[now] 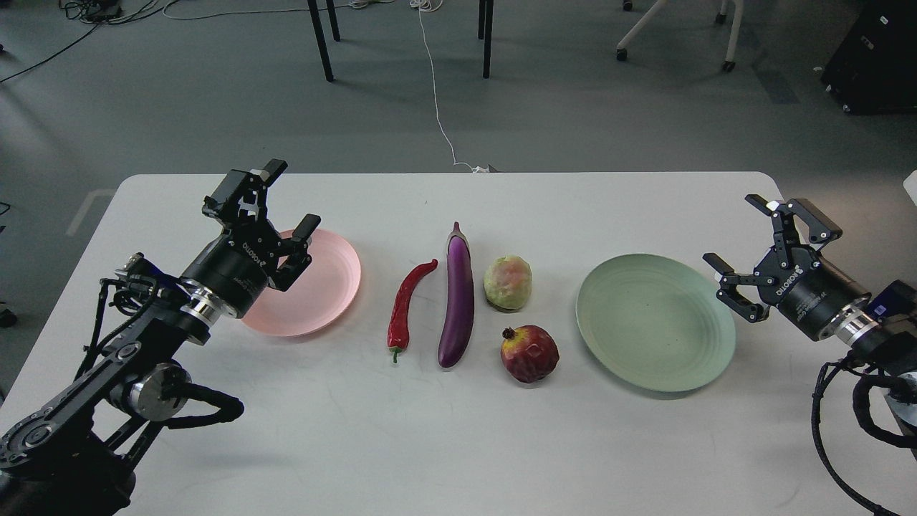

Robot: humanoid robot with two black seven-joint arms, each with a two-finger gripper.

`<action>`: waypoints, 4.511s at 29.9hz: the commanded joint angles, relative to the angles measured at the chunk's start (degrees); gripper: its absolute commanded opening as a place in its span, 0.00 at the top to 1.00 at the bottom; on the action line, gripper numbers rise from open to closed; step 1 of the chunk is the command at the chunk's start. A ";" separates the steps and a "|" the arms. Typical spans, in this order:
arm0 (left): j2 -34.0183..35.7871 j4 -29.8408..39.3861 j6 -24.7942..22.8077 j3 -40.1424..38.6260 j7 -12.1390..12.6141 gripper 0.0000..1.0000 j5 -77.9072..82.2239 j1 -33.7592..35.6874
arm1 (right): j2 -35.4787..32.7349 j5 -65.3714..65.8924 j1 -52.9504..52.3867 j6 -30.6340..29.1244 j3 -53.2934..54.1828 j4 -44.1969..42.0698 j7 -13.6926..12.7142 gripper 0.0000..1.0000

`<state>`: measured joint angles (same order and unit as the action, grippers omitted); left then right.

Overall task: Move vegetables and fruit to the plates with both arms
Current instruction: 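Raise the right gripper and move it toward the pale green fruit, then lower the right gripper onto the pale green fruit and grasp it, then carry the pale green fruit onto the green plate and release it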

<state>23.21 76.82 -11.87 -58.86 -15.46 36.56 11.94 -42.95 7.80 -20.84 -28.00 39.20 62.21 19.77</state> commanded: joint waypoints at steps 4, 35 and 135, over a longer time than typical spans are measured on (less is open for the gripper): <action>0.00 0.00 0.00 0.06 -0.18 0.02 -0.26 -0.07 | -0.03 0.02 0.01 0.00 0.00 0.02 0.00 0.01; 2.54 1.40 -0.61 -0.02 -3.87 0.02 -1.93 0.02 | 23.16 82.46 -60.37 0.00 -48.69 -10.34 8.23 0.01; 4.39 4.92 -0.61 -0.64 -3.79 0.02 -1.93 -0.69 | 8.67 83.08 -55.80 10.95 -65.83 -10.62 8.23 0.04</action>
<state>27.56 81.66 -12.49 -59.48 -19.25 34.64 11.25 -34.22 91.14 -76.06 -16.89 -26.70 51.08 28.00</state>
